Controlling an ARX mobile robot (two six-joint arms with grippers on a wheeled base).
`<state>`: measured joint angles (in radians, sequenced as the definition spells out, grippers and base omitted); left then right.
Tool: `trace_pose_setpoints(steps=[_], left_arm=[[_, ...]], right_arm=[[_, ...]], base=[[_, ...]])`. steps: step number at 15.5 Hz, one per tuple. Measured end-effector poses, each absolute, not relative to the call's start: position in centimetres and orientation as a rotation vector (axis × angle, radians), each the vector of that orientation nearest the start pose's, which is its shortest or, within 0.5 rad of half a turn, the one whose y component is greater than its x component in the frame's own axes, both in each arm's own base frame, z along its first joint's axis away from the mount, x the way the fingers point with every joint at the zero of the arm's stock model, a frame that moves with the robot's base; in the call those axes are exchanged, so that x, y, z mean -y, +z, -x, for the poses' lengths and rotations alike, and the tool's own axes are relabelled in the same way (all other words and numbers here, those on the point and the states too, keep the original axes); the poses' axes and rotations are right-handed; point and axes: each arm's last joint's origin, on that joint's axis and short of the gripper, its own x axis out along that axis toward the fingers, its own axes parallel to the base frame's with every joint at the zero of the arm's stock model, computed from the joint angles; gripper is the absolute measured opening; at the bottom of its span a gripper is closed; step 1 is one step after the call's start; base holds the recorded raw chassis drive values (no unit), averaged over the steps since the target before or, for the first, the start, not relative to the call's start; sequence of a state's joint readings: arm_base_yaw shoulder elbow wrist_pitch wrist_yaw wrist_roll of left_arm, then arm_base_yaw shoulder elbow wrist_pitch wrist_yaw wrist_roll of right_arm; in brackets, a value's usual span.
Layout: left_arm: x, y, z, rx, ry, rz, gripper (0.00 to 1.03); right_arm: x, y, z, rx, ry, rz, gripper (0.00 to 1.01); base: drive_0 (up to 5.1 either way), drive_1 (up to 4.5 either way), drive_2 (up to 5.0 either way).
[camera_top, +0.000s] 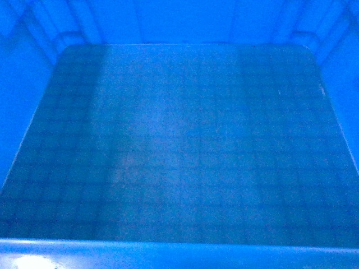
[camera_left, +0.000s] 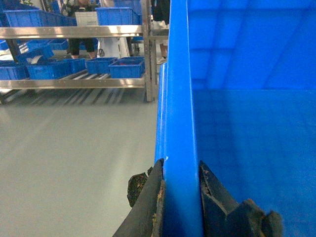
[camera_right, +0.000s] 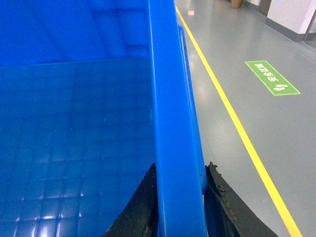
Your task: Place box next to blue box on left shelf
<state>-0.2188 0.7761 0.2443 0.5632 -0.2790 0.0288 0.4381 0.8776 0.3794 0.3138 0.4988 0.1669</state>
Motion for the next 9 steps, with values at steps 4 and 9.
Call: trace_pose_setpoints(steps=[4, 9], left_arm=[[2.88, 21.88, -16.64, 0.029, 0.061, -0.021, 0.12], [2.88, 21.88, -16.65, 0.029, 0.061, -0.02, 0.12]], right_arm=[[-6.69, 22.47, -17.52, -0.162, -0.073, -0.082, 0.2], [-6.69, 22.48, -17.53, -0.161, -0.072, -0.083, 0.2]], base=[[0.1, 4.33, -4.1], [0.0, 4.26, -4.2]])
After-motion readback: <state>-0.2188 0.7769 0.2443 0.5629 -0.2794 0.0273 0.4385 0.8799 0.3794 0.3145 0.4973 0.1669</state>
